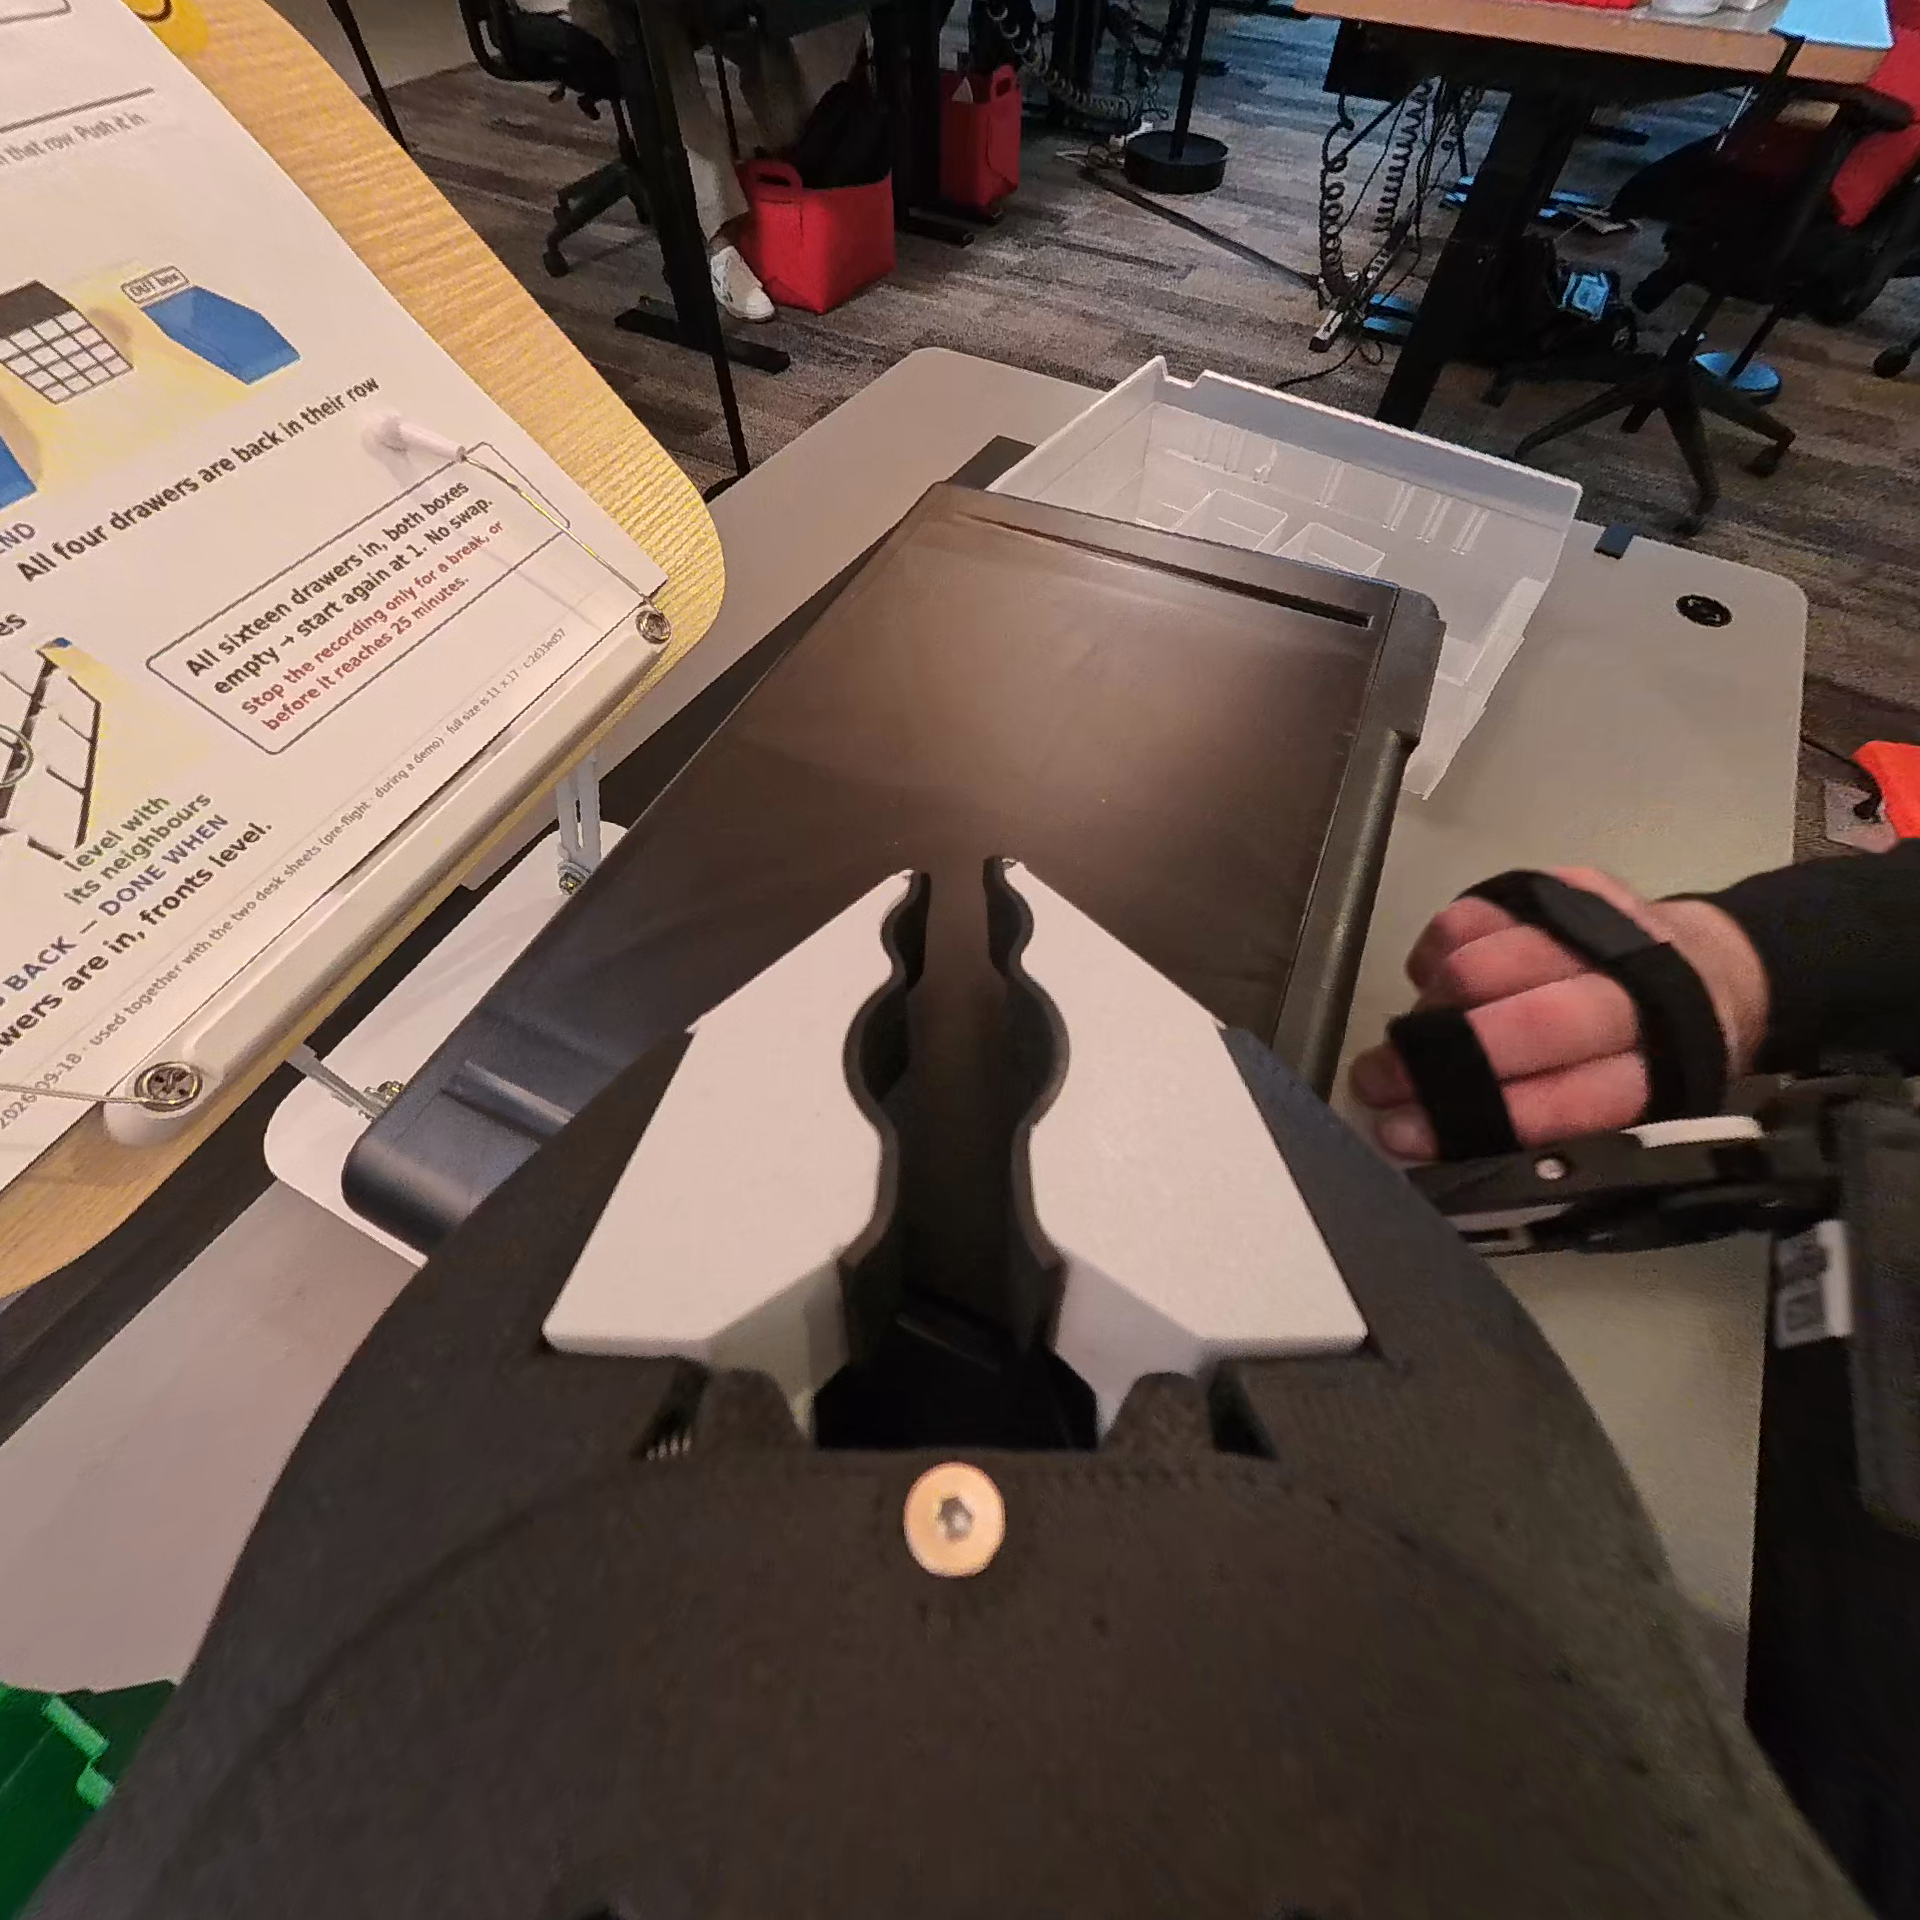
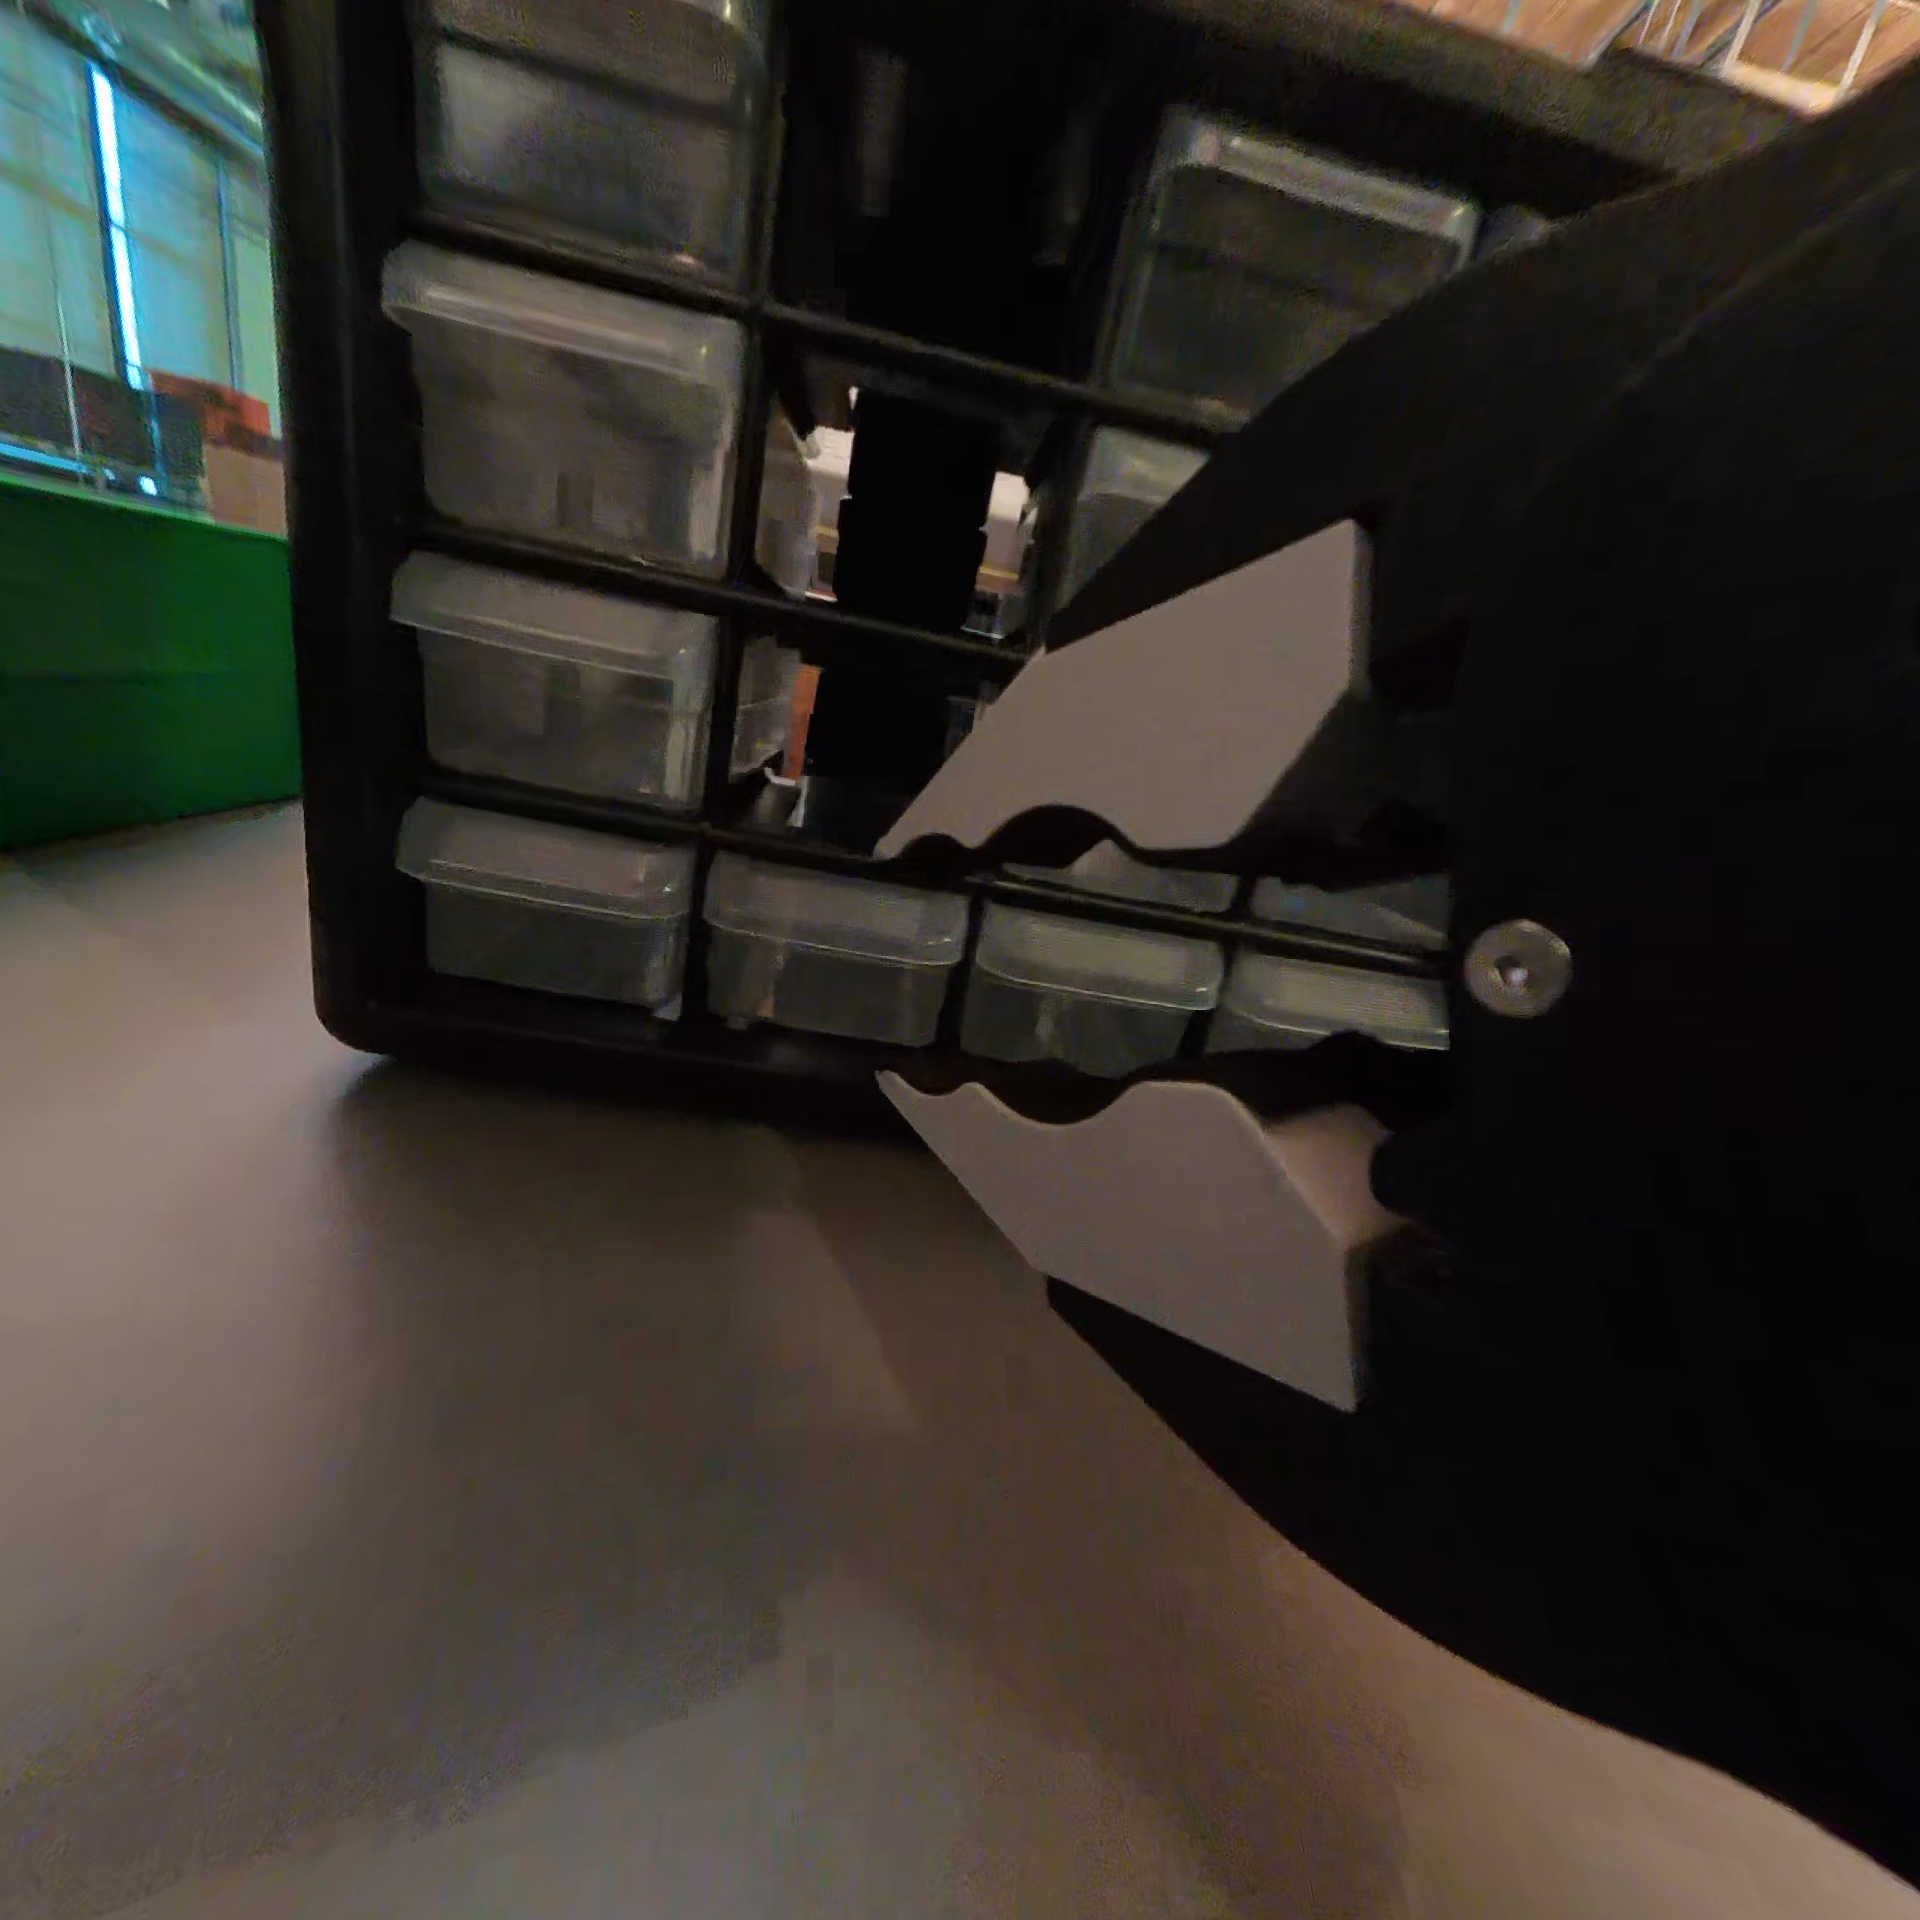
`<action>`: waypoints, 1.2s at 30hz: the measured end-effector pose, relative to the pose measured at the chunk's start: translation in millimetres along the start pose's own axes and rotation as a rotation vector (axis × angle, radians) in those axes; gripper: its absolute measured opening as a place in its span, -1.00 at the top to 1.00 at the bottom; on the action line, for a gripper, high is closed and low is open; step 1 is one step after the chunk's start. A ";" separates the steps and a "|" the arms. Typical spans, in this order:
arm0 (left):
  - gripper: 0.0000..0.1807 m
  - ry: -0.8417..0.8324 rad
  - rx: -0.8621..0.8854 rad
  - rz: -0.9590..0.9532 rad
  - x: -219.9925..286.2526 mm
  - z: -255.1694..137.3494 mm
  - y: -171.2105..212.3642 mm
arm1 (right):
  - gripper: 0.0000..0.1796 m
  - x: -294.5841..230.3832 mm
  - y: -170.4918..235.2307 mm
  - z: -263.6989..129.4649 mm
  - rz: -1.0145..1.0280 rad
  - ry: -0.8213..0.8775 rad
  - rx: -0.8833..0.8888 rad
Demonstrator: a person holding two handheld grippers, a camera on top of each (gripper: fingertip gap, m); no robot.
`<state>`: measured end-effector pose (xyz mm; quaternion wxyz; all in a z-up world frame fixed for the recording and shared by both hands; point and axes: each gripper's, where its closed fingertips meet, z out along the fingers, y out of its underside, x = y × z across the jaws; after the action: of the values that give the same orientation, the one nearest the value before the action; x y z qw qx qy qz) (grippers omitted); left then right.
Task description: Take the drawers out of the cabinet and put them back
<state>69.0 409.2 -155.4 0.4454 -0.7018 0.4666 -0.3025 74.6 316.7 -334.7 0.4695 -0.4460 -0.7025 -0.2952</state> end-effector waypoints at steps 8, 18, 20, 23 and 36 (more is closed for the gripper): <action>0.89 0.002 0.008 0.004 0.6 -0.3 -0.4 | 0.87 7.6 5.0 23.1 0.023 0.077 -0.002; 0.89 0.005 0.019 0.005 0.8 -0.8 -1.0 | 0.91 -1.0 -10.5 -0.7 0.068 0.007 0.027; 0.89 0.005 0.020 0.005 0.8 -0.8 -1.1 | 0.92 -5.6 -18.1 -12.2 0.071 -0.007 0.036; 0.89 0.004 0.020 0.005 0.7 -0.8 -1.2 | 0.93 -13.0 -29.4 -31.4 0.080 -0.024 0.054; 0.89 -0.003 0.016 0.000 0.2 -0.6 -1.0 | 0.96 -13.5 -62.4 -100.7 0.179 -0.079 0.085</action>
<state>69.0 408.9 -154.3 0.4518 -0.6985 0.4635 -0.3052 60.3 201.4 -308.1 0.4845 -0.4979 -0.6898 -0.2040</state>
